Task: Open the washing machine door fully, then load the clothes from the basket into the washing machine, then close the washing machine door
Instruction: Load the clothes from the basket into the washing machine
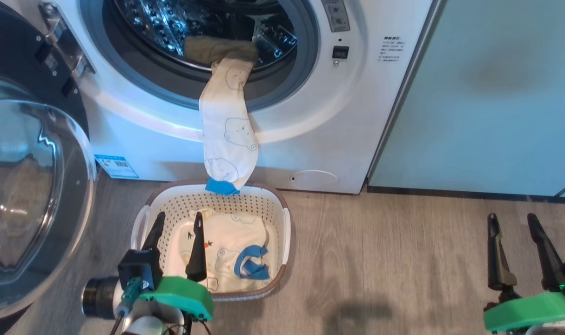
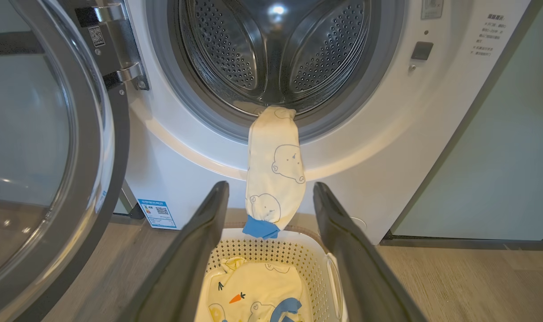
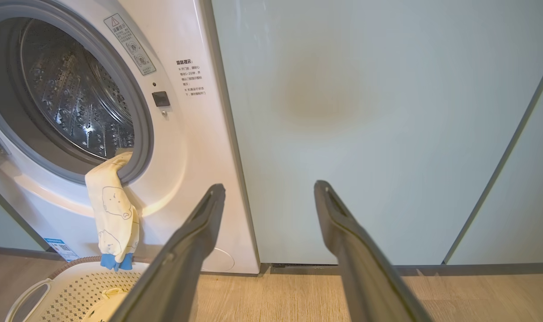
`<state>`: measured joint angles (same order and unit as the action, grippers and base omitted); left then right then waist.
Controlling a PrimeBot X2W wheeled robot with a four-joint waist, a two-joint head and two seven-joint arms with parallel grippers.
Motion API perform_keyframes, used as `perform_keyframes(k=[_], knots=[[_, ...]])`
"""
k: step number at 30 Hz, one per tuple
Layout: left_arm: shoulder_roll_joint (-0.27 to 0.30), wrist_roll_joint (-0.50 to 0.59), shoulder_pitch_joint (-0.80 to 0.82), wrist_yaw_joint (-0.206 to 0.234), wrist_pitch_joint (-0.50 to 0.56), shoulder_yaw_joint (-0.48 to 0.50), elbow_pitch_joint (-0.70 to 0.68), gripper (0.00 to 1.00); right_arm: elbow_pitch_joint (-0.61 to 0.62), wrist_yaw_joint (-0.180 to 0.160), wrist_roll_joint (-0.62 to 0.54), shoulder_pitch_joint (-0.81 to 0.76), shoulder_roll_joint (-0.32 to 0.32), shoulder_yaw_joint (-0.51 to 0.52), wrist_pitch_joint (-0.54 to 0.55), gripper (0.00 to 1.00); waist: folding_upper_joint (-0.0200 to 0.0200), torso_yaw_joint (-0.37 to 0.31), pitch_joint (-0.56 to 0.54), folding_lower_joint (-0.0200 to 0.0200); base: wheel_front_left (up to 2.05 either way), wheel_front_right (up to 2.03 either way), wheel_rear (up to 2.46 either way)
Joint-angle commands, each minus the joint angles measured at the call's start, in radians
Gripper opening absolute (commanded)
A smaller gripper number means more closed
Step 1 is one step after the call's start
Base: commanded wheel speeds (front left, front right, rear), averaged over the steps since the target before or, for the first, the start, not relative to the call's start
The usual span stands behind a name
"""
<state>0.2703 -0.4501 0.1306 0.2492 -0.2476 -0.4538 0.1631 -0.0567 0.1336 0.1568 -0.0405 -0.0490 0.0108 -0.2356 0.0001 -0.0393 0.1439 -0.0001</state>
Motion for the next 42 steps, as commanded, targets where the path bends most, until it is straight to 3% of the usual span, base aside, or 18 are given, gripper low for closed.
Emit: perform_keyframes(k=[1,25,42], knots=[[0.014,0.001,0.018,0.089,-0.013,0.039,-0.025,1.0,0.039,-0.003,-0.007,0.009,-0.005,-0.015,0.008,1.0,-0.0001,-0.002,-0.007,0.0001,0.0,0.0,0.0],[0.001,-0.029,0.063,0.063,-0.005,0.041,0.028,1.0,0.061,-0.003,0.014,0.0,-0.001,-0.027,0.014,1.0,-0.0001,-0.021,0.025,0.0001,0.0,0.0,0.0],[-0.016,-0.078,0.349,-0.062,0.02,0.049,0.31,1.0,0.037,-0.003,0.067,0.103,-0.001,-0.072,-0.018,1.0,-0.0001,-0.096,0.233,0.0001,0.0,0.0,0.0]])
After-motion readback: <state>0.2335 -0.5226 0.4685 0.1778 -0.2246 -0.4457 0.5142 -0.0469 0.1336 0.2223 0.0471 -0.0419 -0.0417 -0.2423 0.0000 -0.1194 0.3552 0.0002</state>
